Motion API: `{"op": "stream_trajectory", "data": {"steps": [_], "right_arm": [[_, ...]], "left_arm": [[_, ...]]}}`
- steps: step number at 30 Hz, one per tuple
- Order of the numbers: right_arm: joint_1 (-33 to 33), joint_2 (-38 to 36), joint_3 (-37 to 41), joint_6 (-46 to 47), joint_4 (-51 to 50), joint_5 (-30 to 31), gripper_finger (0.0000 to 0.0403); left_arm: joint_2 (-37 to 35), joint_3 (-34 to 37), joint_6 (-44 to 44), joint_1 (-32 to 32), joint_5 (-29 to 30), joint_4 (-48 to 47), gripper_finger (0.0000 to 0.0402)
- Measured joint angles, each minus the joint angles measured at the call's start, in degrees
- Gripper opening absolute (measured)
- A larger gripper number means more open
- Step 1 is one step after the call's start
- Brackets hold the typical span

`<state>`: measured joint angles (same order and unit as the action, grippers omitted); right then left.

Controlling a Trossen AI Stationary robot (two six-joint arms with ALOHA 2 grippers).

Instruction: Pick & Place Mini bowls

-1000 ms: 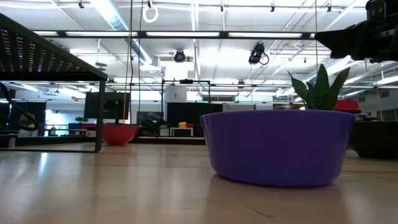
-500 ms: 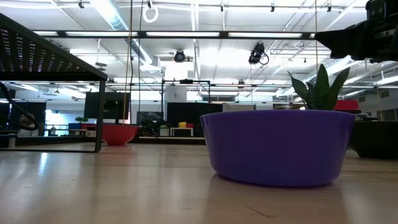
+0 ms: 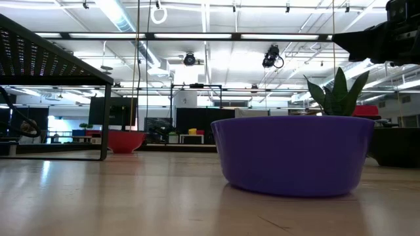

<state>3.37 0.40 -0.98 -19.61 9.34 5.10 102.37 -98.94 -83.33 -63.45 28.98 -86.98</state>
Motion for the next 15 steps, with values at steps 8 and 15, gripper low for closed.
{"op": "stream_trajectory", "data": {"steps": [8,15], "right_arm": [[0.01,-0.01,0.0,-0.01,0.0,0.01,0.0009],[0.0,0.0,0.01,0.01,0.0,0.01,0.0009]], "left_arm": [[0.0,0.0,-0.07,-0.95,4.85,-0.02,0.0006],[0.0,0.0,-0.05,-1.2,6.94,0.01,0.0003]]}}
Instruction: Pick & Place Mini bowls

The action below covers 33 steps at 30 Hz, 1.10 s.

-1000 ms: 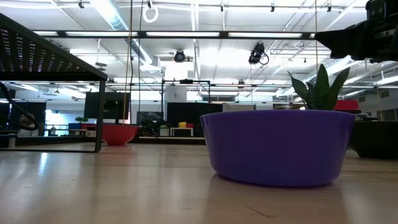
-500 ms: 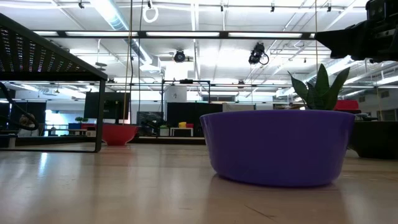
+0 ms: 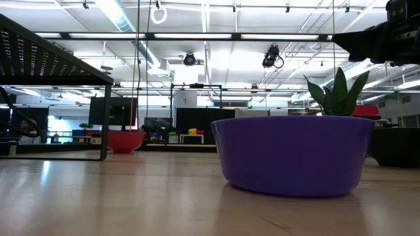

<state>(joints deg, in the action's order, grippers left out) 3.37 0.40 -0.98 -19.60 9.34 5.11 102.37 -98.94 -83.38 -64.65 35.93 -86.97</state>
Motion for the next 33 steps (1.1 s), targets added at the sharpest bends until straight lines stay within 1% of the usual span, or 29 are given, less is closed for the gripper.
{"op": "stream_trajectory", "data": {"steps": [9,16,27,30,33], "right_arm": [[-0.01,0.0,-0.01,-0.01,0.0,0.01,0.0009],[-0.01,-0.01,-0.02,0.0,0.0,0.01,0.0009],[-0.02,-0.01,0.0,0.0,0.0,0.01,0.0009],[0.01,0.0,-0.01,0.0,0.0,0.02,0.0009],[0.0,-0.01,-0.01,0.0,0.0,0.0,0.0009]], "left_arm": [[0.0,0.0,0.03,-0.53,0.85,0.23,0.0005],[0.0,0.0,2.0,1.06,1.39,0.33,0.0006],[0.0,0.0,1.72,1.86,1.49,0.59,0.0005],[0.0,0.0,2.55,3.32,4.04,2.05,0.0005],[0.0,0.0,7.76,5.97,9.6,5.0,0.0003]]}}
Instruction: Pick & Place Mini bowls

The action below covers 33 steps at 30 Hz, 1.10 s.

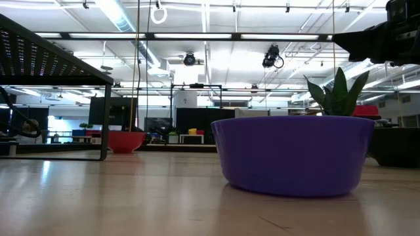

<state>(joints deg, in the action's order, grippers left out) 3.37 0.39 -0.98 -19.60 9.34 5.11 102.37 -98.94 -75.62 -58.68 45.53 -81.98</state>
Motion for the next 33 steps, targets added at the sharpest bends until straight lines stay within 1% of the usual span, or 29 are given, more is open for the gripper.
{"op": "stream_trajectory", "data": {"steps": [3,4,8,10,13,16,18,21,23,27,33], "right_arm": [[0.01,0.01,-0.01,-0.02,-0.01,-0.01,0.0009],[0.01,0.01,0.01,0.0,0.0,0.0,0.0009],[-0.01,0.01,-0.01,0.0,0.0,0.01,0.0009],[0.0,0.01,0.0,-0.01,-0.01,0.0,0.0009],[0.01,-0.01,-0.01,-0.01,-0.01,0.0,0.0009],[0.01,0.01,-0.01,0.0,0.0,0.01,0.0009],[0.01,0.0,0.0,-0.01,-0.01,-0.01,0.0009],[0.01,0.01,0.0,-0.01,-0.01,0.0,0.0009],[0.01,0.01,-0.01,-0.01,0.0,0.01,0.0009],[0.01,-0.01,0.01,0.0,-0.04,0.01,0.0009],[0.01,-0.01,-0.01,0.0,-0.1,0.01,0.0009]], "left_arm": [[0.0,0.0,9.21,3.84,5.26,3.96,0.0003],[0.0,0.0,13.45,5.44,5.89,5.57,0.0003],[0.0,0.0,32.66,12.58,3.96,13.44,0.0003],[0.0,0.0,42.18,16.33,0.73,18.15,0.0003],[0.0,0.0,55.31,22.32,-7.2,26.2,0.0003],[0.0,0.0,66.24,27.88,-15.5,34.59,0.0003],[0.0,0.0,71.75,31.06,-19.03,39.25,0.0003],[0.0,0.05,77.72,35.0,-21.96,43.14,0.0003],[-0.17,2.52,80.15,37.31,-23.96,48.22,0.0003],[-1.02,12.91,82.5,41.32,-29.02,60.4,0.0003],[-3.8,27.91,82.34,44.29,-30.17,82.53,0.0003]]}}
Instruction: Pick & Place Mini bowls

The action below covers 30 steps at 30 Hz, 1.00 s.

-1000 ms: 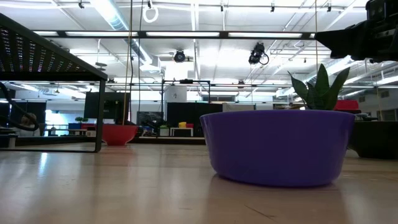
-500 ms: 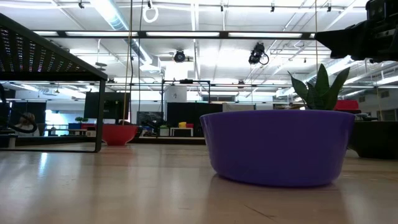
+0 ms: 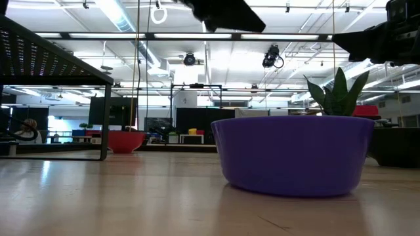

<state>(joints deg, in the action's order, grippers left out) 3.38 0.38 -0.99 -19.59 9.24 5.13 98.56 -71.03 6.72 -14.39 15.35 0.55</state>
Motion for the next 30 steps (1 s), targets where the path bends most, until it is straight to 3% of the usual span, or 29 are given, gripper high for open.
{"op": "stream_trajectory", "data": {"steps": [5,8,21,30], "right_arm": [[0.0,0.0,0.01,0.0,0.06,0.01,0.0009],[-0.01,0.01,0.02,0.0,0.02,0.0,0.0009],[-0.01,0.0,-0.01,-0.01,0.06,-0.02,0.0009],[0.0,0.0,0.02,-0.01,0.07,-0.01,0.0009]], "left_arm": [[-3.46,9.52,0.01,1.04,0.06,16.27,0.0003],[-6.6,12.25,-0.26,1.82,0.53,21.03,0.0008],[-17.35,12.61,-0.02,2.36,8.35,20.76,0.0006],[-19.93,12.61,0.37,1.96,15.69,20.4,0.0008]]}}
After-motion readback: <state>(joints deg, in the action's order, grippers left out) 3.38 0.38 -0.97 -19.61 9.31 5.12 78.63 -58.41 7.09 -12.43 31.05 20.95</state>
